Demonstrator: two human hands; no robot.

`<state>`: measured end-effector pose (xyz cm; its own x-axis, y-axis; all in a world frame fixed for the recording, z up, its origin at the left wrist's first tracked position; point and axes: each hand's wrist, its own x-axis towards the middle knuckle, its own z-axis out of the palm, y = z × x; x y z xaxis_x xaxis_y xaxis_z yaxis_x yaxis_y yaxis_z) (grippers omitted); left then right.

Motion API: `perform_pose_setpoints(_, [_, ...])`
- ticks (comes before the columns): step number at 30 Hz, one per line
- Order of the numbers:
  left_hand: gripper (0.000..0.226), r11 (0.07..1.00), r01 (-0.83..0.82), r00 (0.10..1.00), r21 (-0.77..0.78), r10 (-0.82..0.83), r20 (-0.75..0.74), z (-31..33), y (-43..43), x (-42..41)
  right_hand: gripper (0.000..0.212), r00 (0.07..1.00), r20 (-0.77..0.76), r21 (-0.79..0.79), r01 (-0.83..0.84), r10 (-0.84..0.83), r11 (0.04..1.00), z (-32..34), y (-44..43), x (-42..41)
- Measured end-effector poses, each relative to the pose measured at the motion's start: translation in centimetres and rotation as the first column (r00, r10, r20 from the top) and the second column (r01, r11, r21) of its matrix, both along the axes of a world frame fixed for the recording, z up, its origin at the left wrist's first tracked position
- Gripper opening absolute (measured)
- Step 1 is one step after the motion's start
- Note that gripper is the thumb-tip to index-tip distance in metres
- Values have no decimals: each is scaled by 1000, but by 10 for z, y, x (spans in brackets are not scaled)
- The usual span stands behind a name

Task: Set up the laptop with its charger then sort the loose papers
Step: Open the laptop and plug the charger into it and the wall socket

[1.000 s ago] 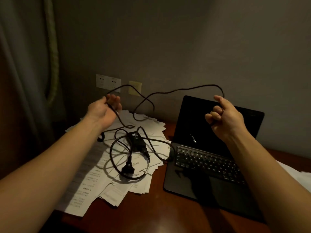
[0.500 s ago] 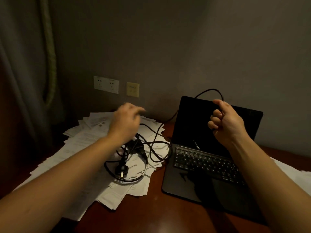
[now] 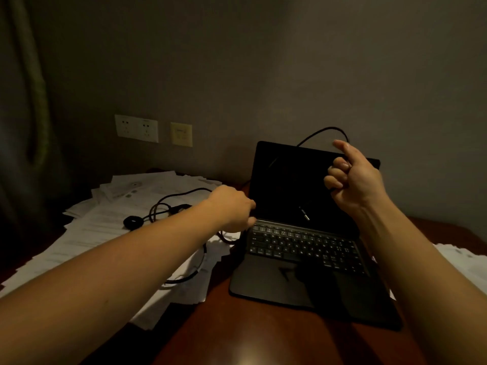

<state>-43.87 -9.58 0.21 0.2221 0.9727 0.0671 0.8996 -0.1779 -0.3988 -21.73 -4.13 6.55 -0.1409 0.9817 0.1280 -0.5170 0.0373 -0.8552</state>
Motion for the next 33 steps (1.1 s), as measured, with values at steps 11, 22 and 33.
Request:
perform_pose_setpoints(11, [23, 976, 7, 744, 219, -152, 651, 36, 18, -13, 18, 986, -61, -55, 152, -155, 987, 7, 27, 49])
perform_pose_setpoints(22, [22, 989, -89, -481, -119, 62, 874, 123, 47, -53, 19, 978, -66, -51, 195, -198, 980, 30, 79, 106])
perform_pose_setpoints(33, [65, 974, -209, -824, 90, -225, 521, 130, 125, -4, 17, 923, -176, -226, 299, -341, 927, 41, 108, 137])
